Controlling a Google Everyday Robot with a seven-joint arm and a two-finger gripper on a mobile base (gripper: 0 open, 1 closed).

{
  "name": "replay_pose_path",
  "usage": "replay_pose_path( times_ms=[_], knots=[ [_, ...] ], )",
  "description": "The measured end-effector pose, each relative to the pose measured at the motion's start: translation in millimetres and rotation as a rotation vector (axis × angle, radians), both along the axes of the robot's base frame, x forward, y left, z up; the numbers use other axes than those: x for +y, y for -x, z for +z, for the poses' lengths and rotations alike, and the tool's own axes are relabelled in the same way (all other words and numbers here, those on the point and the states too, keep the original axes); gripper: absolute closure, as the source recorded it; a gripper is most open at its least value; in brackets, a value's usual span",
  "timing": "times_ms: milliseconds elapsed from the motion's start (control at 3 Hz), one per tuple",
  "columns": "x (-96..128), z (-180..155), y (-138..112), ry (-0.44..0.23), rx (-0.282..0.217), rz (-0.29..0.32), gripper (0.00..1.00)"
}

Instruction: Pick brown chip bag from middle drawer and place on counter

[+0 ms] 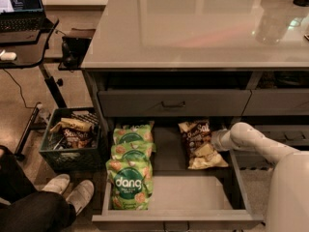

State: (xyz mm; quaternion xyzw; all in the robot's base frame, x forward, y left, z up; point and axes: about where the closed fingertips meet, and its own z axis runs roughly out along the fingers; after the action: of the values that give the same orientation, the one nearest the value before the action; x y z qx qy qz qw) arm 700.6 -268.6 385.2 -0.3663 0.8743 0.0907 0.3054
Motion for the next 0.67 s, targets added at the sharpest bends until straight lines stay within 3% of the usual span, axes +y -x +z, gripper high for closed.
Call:
replay_pose_path(
  times_ms=[333, 667],
  knots=[
    [0.0, 0.0, 0.0, 0.0, 0.0, 0.0, 0.89],
    [0.0, 0.0, 0.0, 0.0, 0.0, 0.0, 1.0]
  ],
)
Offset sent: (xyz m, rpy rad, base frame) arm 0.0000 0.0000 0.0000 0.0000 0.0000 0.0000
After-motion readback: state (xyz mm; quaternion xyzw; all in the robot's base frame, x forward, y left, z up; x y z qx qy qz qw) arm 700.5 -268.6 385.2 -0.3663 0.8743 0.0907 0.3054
